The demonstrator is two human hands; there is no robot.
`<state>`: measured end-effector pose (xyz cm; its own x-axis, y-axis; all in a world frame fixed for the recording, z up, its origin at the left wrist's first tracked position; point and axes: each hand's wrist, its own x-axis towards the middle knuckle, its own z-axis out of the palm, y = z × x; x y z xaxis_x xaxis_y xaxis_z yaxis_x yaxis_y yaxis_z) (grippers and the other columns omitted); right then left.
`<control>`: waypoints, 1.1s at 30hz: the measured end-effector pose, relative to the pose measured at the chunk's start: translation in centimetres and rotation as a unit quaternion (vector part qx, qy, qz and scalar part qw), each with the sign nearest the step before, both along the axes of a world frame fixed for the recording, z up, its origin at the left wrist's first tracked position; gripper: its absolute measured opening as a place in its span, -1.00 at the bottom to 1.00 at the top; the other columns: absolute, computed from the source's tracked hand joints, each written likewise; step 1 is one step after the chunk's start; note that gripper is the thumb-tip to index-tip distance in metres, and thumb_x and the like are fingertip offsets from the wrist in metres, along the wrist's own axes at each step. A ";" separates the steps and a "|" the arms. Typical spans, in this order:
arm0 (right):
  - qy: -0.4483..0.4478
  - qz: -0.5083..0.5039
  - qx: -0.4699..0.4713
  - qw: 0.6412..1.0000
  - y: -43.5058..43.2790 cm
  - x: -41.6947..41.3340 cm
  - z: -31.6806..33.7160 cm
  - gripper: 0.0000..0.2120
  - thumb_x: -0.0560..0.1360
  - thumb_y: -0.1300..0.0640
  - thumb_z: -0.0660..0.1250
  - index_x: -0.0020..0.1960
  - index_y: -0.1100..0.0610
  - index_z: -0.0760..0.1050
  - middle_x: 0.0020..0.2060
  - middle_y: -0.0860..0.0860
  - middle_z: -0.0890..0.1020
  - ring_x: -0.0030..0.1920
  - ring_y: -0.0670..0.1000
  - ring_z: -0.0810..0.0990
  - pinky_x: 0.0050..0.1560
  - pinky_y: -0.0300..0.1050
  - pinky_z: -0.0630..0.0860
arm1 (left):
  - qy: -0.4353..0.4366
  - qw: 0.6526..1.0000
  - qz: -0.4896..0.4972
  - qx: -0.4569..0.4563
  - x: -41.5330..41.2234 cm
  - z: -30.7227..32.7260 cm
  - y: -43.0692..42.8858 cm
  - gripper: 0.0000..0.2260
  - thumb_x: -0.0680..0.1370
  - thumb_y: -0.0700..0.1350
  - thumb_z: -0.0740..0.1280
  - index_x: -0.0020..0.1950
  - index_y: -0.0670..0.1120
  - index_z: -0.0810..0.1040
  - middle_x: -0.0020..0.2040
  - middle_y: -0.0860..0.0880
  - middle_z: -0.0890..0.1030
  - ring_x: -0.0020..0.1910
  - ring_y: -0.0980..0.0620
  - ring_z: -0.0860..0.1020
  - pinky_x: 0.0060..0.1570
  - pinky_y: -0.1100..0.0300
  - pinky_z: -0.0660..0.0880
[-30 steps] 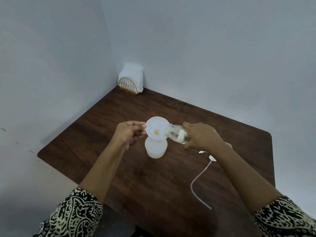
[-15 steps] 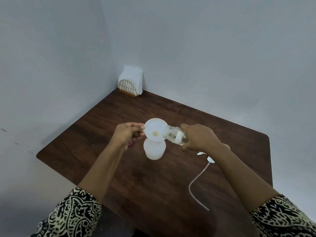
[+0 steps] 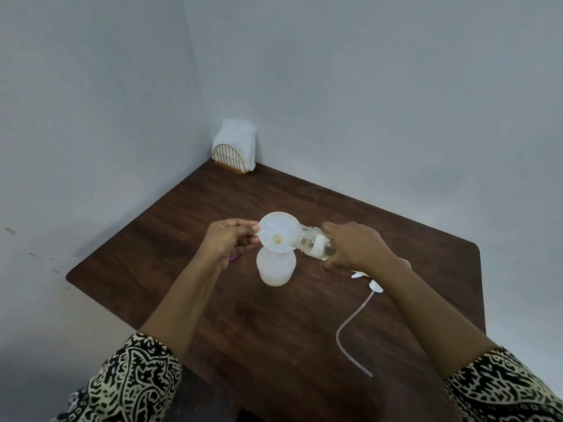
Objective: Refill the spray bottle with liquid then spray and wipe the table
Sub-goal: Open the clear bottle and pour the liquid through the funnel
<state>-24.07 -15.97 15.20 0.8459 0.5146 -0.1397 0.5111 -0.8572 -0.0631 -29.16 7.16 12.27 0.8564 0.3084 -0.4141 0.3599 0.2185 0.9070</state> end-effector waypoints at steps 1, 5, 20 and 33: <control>0.000 -0.001 0.001 1.000 0.0 0.0 -0.1 -0.52 0.29 -0.10 0.44 0.12 0.00 0.38 -0.12 -0.02 0.59 -0.19 0.01 0.42 -0.37 -0.19 0.22 | -0.001 1.000 -0.001 0.000 0.0 0.0 0.0 -0.95 0.49 -0.30 0.39 -0.11 -0.19 0.64 -0.38 -0.05 0.68 -0.39 0.09 0.65 -0.39 0.30 0.57; 0.004 -0.009 0.008 1.000 -0.1 -0.1 -0.1 -0.55 0.29 -0.09 0.44 0.09 0.01 0.38 -0.19 -0.05 0.53 -0.20 0.01 0.42 -0.35 -0.18 0.25 | -0.009 1.000 -0.005 -0.007 0.0 -0.2 0.1 -0.94 0.49 -0.31 0.38 -0.11 -0.19 0.63 -0.39 -0.05 0.67 -0.40 0.11 0.64 -0.38 0.29 0.58; 0.006 -0.003 0.002 1.000 0.0 0.0 0.0 -0.55 0.29 -0.09 0.44 0.10 0.01 0.38 -0.22 -0.07 0.49 -0.20 0.01 0.43 -0.35 -0.18 0.25 | -0.005 1.000 0.001 0.000 0.1 -0.4 0.1 -0.94 0.48 -0.31 0.39 -0.09 -0.19 0.65 -0.37 -0.06 0.68 -0.37 0.09 0.64 -0.36 0.28 0.59; 0.005 -0.002 0.001 1.000 0.0 0.0 -0.1 -0.55 0.29 -0.10 0.44 0.08 0.01 0.38 -0.20 -0.07 0.50 -0.19 0.01 0.45 -0.32 -0.18 0.28 | -0.006 1.000 0.001 -0.006 0.0 -0.5 0.2 -0.94 0.48 -0.30 0.40 -0.08 -0.20 0.65 -0.31 -0.08 0.69 -0.37 0.10 0.65 -0.37 0.29 0.57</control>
